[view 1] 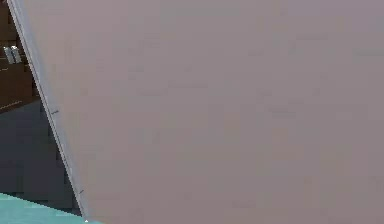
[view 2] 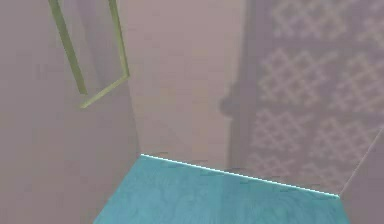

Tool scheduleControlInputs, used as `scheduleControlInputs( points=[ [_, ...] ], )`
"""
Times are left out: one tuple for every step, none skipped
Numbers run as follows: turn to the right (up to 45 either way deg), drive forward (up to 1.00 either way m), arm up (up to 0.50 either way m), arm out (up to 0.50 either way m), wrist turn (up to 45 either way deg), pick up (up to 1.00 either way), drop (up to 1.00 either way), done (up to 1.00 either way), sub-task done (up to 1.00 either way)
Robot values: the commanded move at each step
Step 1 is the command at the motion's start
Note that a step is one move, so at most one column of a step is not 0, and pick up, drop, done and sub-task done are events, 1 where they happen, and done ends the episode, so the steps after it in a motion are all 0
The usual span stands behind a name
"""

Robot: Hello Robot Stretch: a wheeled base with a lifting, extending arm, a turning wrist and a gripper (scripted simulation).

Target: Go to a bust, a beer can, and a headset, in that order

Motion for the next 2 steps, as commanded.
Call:
scheduleControlInputs(
  points=[
    [6.0,0.0,0.0,0.0,0.0,0.0,0.0,0.0,0.0],
    [0.0,0.15,0.0,0.0,0.0,0.0,0.0,0.0,0.0]
  ],
)
